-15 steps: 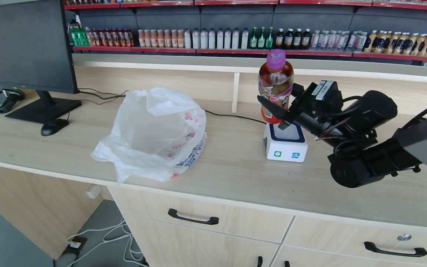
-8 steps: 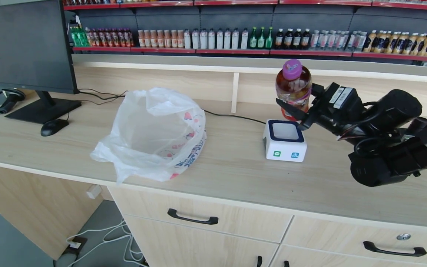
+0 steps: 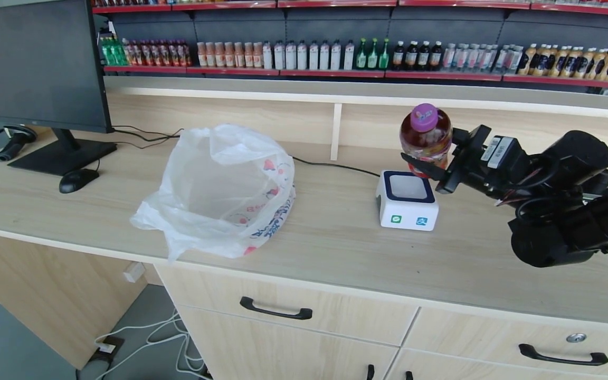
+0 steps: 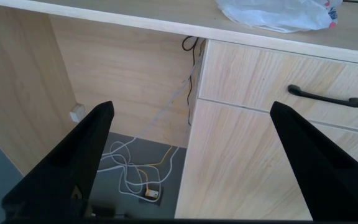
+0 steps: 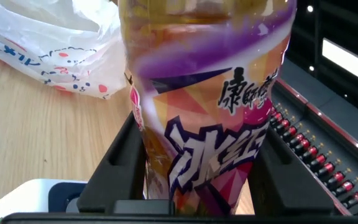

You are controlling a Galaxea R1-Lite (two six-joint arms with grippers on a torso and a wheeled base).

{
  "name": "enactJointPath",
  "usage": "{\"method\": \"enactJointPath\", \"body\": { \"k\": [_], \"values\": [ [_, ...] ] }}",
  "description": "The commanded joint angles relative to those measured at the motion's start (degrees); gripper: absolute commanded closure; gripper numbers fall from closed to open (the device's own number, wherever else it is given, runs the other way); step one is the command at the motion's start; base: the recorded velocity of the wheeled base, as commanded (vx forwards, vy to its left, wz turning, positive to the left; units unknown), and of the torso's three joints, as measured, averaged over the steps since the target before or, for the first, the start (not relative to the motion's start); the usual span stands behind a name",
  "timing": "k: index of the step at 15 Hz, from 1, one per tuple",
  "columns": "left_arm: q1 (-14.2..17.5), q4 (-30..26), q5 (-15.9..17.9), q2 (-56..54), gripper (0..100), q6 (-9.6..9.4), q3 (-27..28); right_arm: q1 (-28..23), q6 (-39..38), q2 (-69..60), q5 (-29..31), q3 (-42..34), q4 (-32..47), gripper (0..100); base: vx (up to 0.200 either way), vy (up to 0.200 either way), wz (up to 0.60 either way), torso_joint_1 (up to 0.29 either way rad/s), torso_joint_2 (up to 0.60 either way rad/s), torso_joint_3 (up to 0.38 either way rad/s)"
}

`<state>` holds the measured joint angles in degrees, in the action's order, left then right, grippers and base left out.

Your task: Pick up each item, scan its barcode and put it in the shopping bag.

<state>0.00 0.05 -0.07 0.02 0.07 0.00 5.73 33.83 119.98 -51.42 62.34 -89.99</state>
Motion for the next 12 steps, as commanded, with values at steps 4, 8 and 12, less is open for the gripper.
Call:
{"method": "enactJointPath", "body": {
  "k": [4, 8, 12],
  "values": [
    [0.00, 0.04, -0.01, 0.06, 0, 0.01, 0.00, 0.16, 0.27, 1.66, -0.96, 0.76, -0.01, 100, 0.000, 0.000, 0.00, 0.000, 0.00, 0.000],
    [0.09, 0.04, -0.01, 0.06, 0, 0.01, 0.00, 0.16, 0.54, 1.75, -0.96, 0.59, -0.01, 100, 0.000, 0.000, 0.00, 0.000, 0.00, 0.000],
    [0.09, 0.04, -0.01, 0.06, 0, 0.01, 0.00, 0.16, 0.71, 1.75, -0.96, -0.12, -0.01, 100, 0.000, 0.000, 0.00, 0.000, 0.00, 0.000]
  ]
}}
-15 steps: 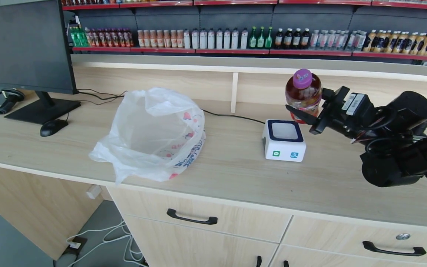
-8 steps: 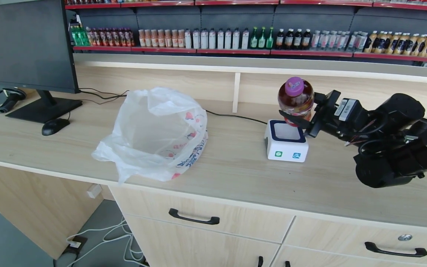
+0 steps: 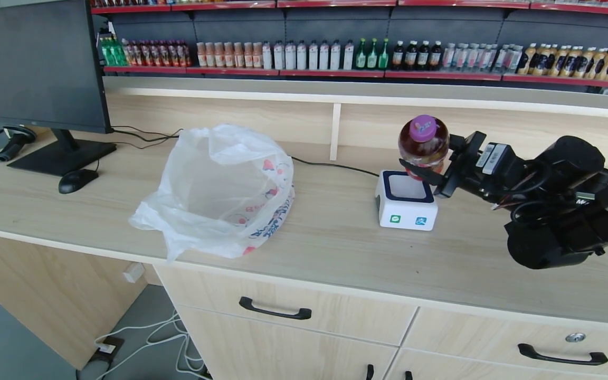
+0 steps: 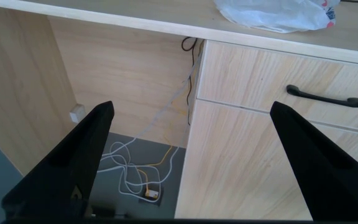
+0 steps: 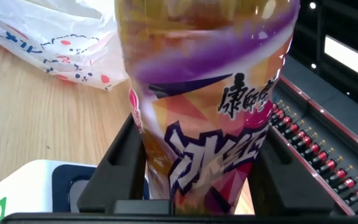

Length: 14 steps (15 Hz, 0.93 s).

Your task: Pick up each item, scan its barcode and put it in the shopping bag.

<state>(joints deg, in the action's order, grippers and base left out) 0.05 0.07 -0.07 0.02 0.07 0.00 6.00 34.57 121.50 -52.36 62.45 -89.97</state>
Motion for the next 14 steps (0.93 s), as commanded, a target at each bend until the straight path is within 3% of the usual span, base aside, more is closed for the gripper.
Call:
{"method": "enactJointPath", "body": {
  "k": [1, 14],
  "values": [
    [0.04, 0.01, -0.01, -0.02, 0, 0.01, 0.00, -0.11, 0.23, 0.40, -0.02, -0.67, -0.03, 100, 0.000, 0.000, 0.00, 0.000, 0.00, 0.000],
    [-0.05, 0.01, -0.01, 0.06, 0, -0.07, 0.00, 1.03, -1.97, -6.02, 0.59, -4.62, -0.03, 100, 0.000, 0.000, 0.00, 0.000, 0.00, 0.000]
  ]
}}
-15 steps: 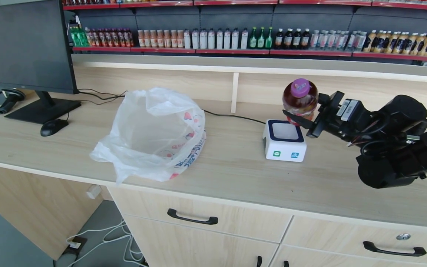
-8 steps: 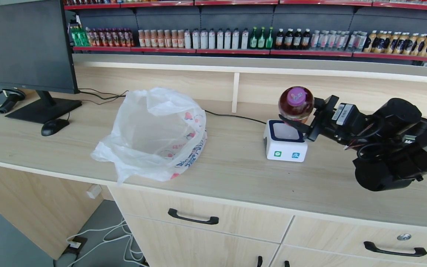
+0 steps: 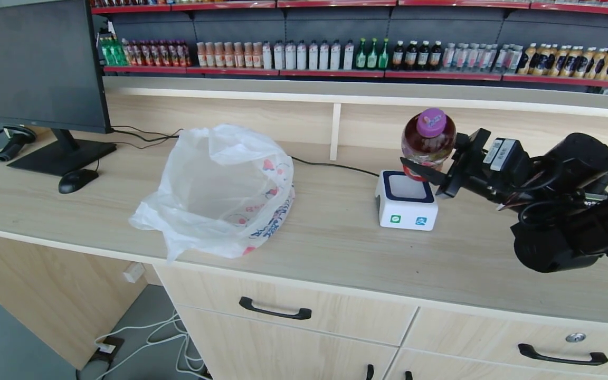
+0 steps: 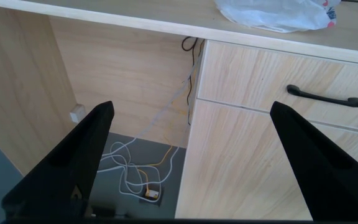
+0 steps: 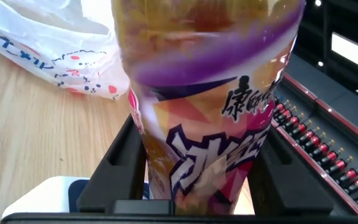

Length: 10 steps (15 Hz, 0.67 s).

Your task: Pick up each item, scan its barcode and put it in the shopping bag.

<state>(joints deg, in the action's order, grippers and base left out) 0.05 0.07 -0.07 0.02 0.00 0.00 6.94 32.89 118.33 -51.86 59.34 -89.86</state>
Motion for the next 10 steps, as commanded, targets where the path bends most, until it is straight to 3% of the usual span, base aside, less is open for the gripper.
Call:
{"method": "enactJointPath", "body": {
  "k": [1, 8, 10],
  "values": [
    [0.04, 0.01, -0.01, 0.06, 0, 0.00, 0.00, 0.09, -0.72, -4.34, 0.79, -3.71, -0.14, 100, 0.000, 0.000, 0.00, 0.000, 0.00, 0.000],
    [0.04, 0.01, -0.01, 0.06, 0, 0.00, 0.00, 0.01, -14.17, -10.58, 20.31, -8.37, -0.14, 100, 0.000, 0.000, 0.00, 0.000, 0.00, 0.000],
    [0.04, -0.07, -0.01, 0.06, 0, 0.00, 0.00, 0.62, -19.79, -10.84, 21.80, -14.52, -0.14, 100, 0.000, 0.000, 0.00, 0.000, 0.00, 0.000]
  ]
}}
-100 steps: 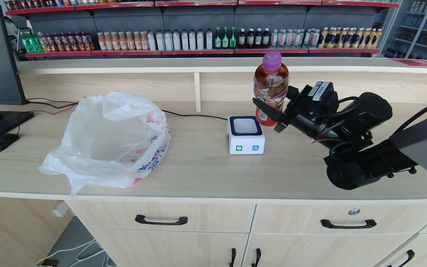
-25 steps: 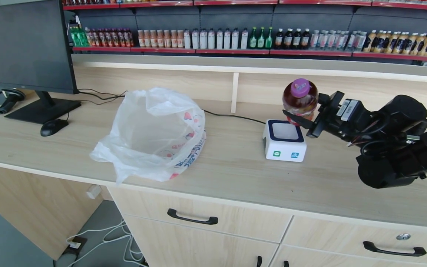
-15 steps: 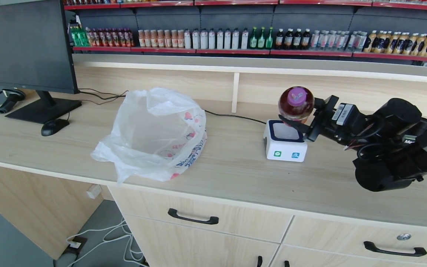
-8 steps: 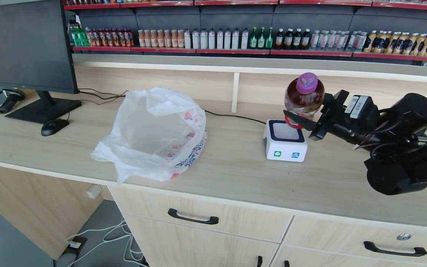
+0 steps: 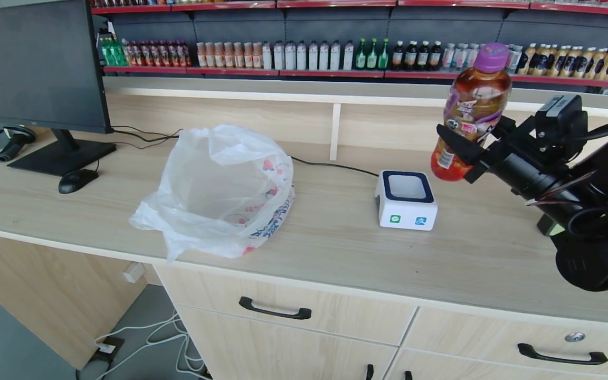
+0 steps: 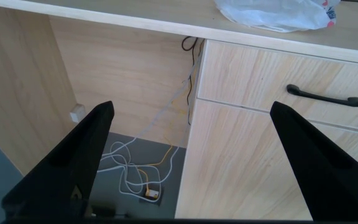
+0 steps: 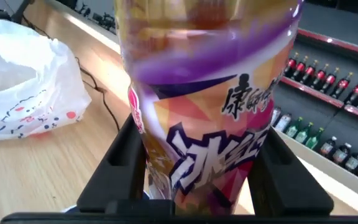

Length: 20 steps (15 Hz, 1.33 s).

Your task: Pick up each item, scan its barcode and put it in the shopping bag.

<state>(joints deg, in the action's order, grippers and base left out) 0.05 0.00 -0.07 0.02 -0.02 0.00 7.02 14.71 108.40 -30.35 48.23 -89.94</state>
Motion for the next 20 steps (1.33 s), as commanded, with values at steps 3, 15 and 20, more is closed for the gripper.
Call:
{"method": "enactJointPath", "body": {
  "k": [3, 15, 20],
  "values": [
    [-0.05, 0.00, -0.01, 0.06, 0, 0.02, 0.00, 1.86, -7.24, -2.75, 3.55, -9.82, -0.06, 100, 0.000, 0.000, 0.00, 0.000, 0.00, 0.000],
    [0.04, 0.00, -0.01, 0.06, 0, 0.02, 0.00, 1.42, -8.12, -4.07, 3.72, -7.80, -0.06, 100, -0.117, 0.000, 0.00, -0.002, 0.00, 0.001],
    [-0.05, 0.00, -0.01, 0.06, 0, 0.11, 0.00, -0.78, -8.12, -3.81, 3.72, -7.80, -0.06, 100, 0.000, 0.000, 0.00, 0.010, 0.00, -0.001]
  ]
}}
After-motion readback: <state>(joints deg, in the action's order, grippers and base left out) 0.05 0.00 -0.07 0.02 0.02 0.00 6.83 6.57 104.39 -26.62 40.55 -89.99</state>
